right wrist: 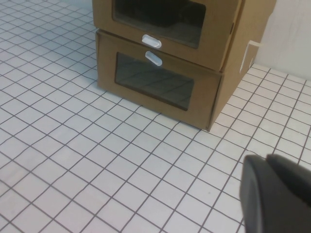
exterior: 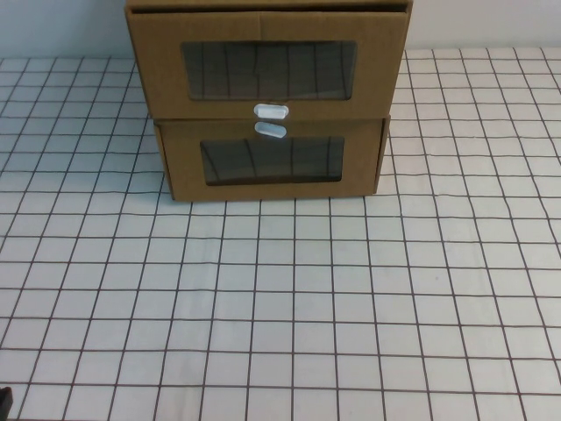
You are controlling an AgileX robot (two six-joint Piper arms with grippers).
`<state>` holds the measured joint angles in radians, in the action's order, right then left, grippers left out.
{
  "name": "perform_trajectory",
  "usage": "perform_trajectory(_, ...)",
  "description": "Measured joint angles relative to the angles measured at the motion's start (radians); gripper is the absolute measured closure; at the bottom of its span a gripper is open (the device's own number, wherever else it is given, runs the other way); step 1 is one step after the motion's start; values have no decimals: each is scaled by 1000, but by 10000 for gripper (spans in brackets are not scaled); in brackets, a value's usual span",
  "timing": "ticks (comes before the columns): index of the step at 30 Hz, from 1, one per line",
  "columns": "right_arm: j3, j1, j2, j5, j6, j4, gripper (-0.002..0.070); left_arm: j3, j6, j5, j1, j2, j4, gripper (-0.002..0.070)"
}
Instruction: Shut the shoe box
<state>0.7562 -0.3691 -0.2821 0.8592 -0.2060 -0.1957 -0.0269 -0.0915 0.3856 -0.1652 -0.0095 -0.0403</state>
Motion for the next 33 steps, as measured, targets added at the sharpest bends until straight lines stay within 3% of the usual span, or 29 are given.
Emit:
perform_trajectory(15, 0, 8, 3, 0, 0, -3, 689, 0, 7, 2, 0, 0, 2, 680)
perform_trajectory(26, -3, 264, 87, -12, 0, 8, 689, 0, 11, 2, 0, 0, 2, 680)
perform_trajectory(33, -195, 326, 179, -321, 4, 7, 690, 0, 11, 2, 0, 0, 2, 680)
